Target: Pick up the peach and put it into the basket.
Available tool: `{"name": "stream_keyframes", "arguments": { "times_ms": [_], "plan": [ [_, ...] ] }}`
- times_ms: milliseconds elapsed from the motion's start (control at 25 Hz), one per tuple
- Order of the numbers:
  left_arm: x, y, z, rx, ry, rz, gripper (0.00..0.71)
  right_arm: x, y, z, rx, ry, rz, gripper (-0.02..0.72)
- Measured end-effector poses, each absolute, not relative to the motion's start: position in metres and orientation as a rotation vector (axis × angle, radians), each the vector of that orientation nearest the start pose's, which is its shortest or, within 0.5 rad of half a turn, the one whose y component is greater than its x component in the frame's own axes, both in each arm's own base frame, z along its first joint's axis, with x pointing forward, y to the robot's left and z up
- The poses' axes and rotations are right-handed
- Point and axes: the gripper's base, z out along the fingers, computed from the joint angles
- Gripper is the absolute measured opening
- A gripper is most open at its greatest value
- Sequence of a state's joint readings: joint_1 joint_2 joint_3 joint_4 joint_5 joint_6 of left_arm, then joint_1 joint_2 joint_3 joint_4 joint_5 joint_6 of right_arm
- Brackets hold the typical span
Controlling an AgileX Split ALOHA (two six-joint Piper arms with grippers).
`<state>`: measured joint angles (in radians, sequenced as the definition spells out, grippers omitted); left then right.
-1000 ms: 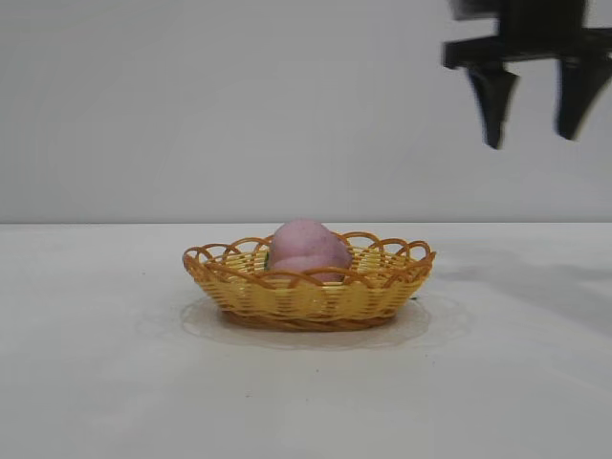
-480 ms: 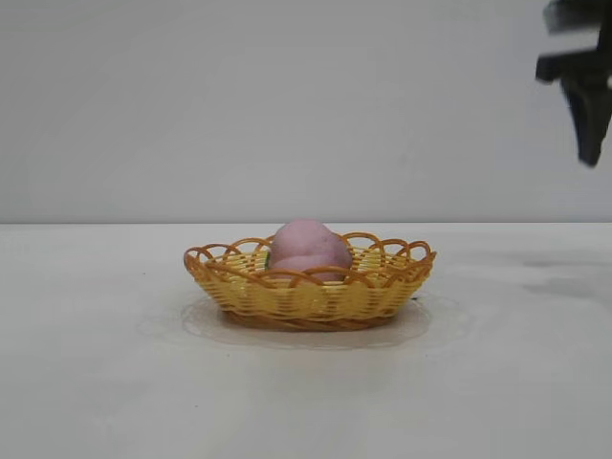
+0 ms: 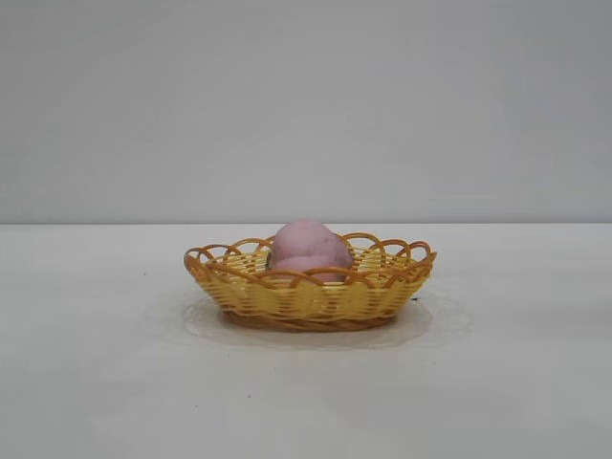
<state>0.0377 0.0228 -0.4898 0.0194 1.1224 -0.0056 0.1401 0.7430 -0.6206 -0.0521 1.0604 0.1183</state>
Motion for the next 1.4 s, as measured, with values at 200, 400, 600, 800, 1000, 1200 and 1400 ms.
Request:
{"name": "stream_keyframes", "arguments": {
  "times_ms": [200,400,600,800,1000,1200,1400],
  "plan": [
    [-0.003,0.001,0.270,-0.048,2.137,0.042,0.000,0.053,0.004,0.266,-0.038,2.545,0.049,0.468],
    [-0.008,0.001,0.269,-0.047,2.104,0.043,0.000,0.029,0.008,0.267,-0.150,2.383,0.129,0.468],
    [-0.009,0.001,0.269,-0.047,2.100,0.043,0.000,0.016,0.007,0.268,-0.180,2.289,0.140,0.468],
    [-0.009,0.001,0.269,-0.047,2.100,0.043,0.000,-0.001,0.005,0.269,-0.177,2.167,0.144,0.468],
    [-0.009,0.001,0.268,-0.047,2.101,0.042,0.000,-0.010,0.000,0.268,-0.121,2.113,0.124,0.468],
    [-0.009,0.001,0.268,-0.047,2.101,0.042,0.000,-0.010,0.000,0.268,-0.111,2.114,0.123,0.468],
    [-0.009,0.001,0.268,-0.047,2.101,0.042,0.000,-0.010,0.000,0.268,-0.109,2.114,0.122,0.468]
  ]
}}
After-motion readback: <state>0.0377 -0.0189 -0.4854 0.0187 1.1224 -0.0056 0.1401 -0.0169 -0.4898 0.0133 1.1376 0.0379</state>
